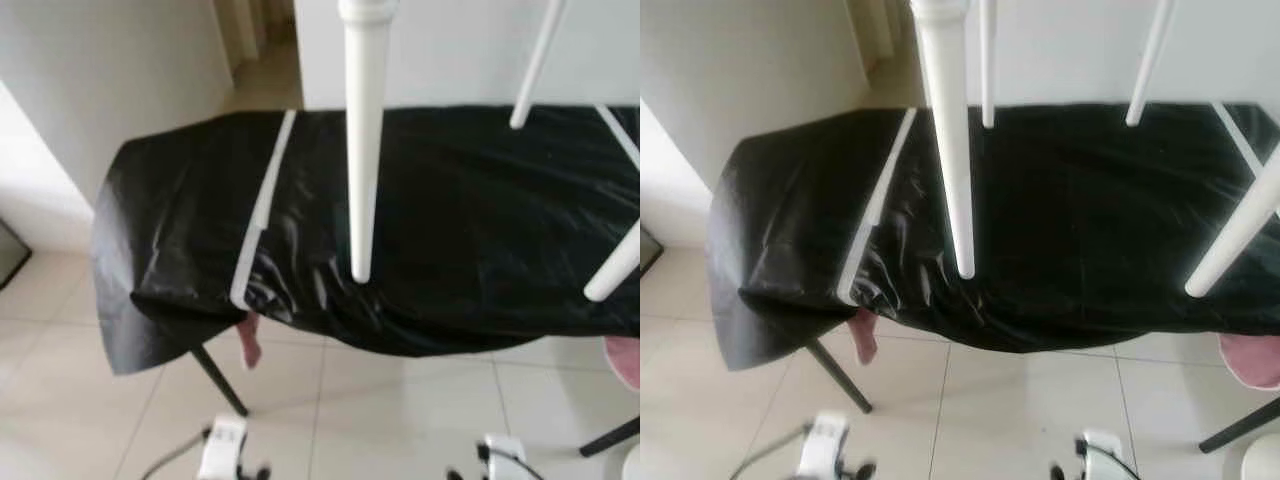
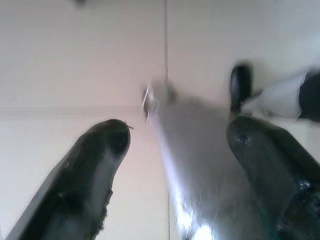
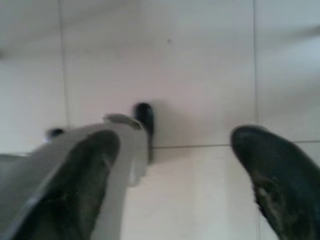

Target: Building children table

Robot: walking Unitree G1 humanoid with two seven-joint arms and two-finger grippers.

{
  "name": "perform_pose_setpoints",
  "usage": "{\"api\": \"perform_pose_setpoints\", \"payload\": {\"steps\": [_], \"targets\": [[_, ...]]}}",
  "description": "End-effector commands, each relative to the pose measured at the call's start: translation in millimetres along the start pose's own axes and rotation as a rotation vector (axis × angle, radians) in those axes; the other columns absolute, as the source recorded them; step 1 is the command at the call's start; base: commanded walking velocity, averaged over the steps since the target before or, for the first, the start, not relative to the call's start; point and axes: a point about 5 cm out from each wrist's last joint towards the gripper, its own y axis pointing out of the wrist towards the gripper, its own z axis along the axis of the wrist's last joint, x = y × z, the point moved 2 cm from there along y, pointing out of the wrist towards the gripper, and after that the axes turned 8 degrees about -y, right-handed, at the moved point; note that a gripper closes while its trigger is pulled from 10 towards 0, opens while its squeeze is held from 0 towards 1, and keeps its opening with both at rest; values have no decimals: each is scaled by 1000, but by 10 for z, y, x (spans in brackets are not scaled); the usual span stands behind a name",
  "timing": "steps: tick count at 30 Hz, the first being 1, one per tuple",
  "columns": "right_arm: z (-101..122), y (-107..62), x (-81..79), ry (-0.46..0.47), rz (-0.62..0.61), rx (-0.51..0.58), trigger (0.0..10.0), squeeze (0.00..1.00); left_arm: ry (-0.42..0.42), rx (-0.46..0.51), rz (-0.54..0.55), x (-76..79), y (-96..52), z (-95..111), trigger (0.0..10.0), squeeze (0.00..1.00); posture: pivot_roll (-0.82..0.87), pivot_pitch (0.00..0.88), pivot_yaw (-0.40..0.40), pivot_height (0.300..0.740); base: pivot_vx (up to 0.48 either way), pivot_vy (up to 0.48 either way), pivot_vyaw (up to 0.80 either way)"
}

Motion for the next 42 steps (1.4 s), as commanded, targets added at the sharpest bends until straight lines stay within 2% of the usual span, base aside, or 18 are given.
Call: {"api": "perform_pose_setpoints", "payload": {"steps": [1,2,6,8,11,14,16,17,19,23,27,29,30,31,35,39,42], "targets": [[-40,6,-116,-44,17,-30,10000,0,12,-7,25,17,13,-5,10000,0,-22,24,32,740,0,0,0],[14,24,-167,-84,25,-21,10000,0,36,9,48,25,23,33,10000,0,-19,22,30,740,0,0,0],[47,37,-207,-106,30,-19,10000,0,59,20,70,27,30,59,10000,0,-19,22,30,740,0,0,0],[98,53,-271,-180,49,-10,10000,0,112,26,88,47,42,88,10000,0,-11,12,25,740,0,0,0],[122,57,-287,-196,57,2,10000,0,129,26,91,63,48,92,10000,0,-11,12,25,740,0,0,0],[145,63,-234,-170,35,8,10000,0,196,26,114,80,56,97,10000,0,-9,15,25,740,0,0,0],[107,55,-137,-185,1,-7,10000,0,178,33,121,57,50,104,10000,0,-3,13,22,740,0,0,0],[107,55,-137,-185,1,-7,10000,0,178,33,121,57,50,104,10000,0,-3,13,22,740,0,0,0],[41,43,-96,-189,1,-36,10000,0,127,67,103,63,51,163,10000,0,0,5,16,740,0,0,0],[-18,30,-82,-168,0,-59,10000,0,194,93,99,78,54,224,10000,0,2,3,14,740,0,0,0],[-94,17,-130,-136,10,-91,10000,0,75,5,85,60,51,70,10000,0,-15,3,36,740,0,0,0],[-103,16,-190,-138,19,-93,10000,0,79,-23,76,89,53,8,10000,0,-21,4,45,740,0,0,0],[-83,19,-275,-185,47,-79,10000,0,131,-70,52,168,61,-92,10000,0,-27,6,49,740,0,0,0],[-70,22,-295,-210,56,-72,10000,0,154,-90,44,195,63,-129,10000,0,-27,6,49,740,0,0,0],[-63,25,-295,-264,74,-74,10000,0,178,-79,25,232,72,-103,10000,0,-33,12,49,740,0,0,0],[-76,22,-302,-279,86,-80,10000,0,183,-89,24,231,77,-81,10000,0,-29,14,47,740,0,0,0],[-102,15,-318,-293,94,-86,10000,0,286,-118,8,233,77,-85,10000,0,-29,14,52,740,0,0,0]]}}
